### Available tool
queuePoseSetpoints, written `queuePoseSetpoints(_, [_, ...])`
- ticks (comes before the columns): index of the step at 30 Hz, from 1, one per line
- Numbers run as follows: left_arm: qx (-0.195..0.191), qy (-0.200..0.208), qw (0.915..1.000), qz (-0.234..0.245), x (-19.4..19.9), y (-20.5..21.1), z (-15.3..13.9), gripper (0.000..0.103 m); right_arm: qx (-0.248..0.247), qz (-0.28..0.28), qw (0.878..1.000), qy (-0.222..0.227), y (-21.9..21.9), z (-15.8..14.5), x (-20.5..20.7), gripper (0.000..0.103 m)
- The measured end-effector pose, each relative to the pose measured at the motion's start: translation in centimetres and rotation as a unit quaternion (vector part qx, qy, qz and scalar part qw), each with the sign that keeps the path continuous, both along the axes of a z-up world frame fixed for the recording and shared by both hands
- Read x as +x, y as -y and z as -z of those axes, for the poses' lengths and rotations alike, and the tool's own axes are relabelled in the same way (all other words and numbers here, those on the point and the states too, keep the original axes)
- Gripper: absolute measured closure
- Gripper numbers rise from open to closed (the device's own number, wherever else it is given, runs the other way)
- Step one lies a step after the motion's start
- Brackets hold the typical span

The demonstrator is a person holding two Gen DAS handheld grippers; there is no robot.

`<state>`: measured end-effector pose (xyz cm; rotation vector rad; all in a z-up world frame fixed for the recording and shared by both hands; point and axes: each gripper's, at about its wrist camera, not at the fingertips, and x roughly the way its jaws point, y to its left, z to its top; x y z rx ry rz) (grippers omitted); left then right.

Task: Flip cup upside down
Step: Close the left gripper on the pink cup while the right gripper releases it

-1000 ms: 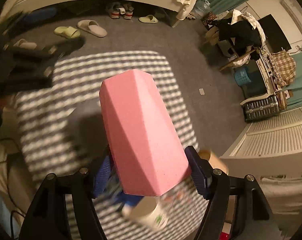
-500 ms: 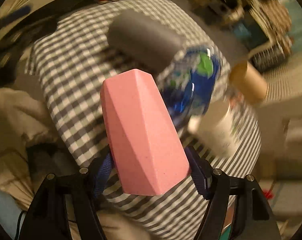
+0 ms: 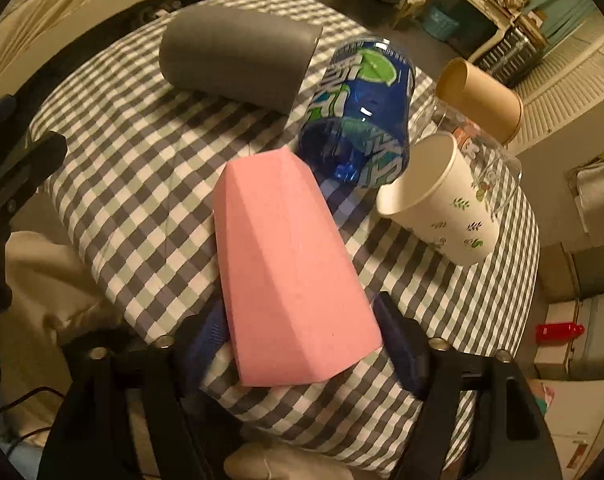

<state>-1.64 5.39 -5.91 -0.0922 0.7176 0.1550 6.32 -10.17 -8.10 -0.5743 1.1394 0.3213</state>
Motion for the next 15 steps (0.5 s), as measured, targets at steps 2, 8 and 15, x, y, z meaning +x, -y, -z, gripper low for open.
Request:
queuePoseSetpoints(2, [0.002,-0.001,1.0000,-0.003,-0.1,0.1,-0.1,0.000,0.024,0.001,0.999,0.025,1.0,-1.6,0.4,0.010])
queuePoseSetpoints(8, [0.003,-0.009,0.9999,0.006,0.0,1.9,-0.7,0.000,0.085,0.033,0.989,0.117,5.1,-6.7,-1.6,0.009])
queuePoseSetpoints(15, [0.008,-0.014,0.9992,0.036,0.8,6.2,-3.0,0.000,0.130,0.067,0.965,0.215,9.9,-11.2,-2.3,0.009])
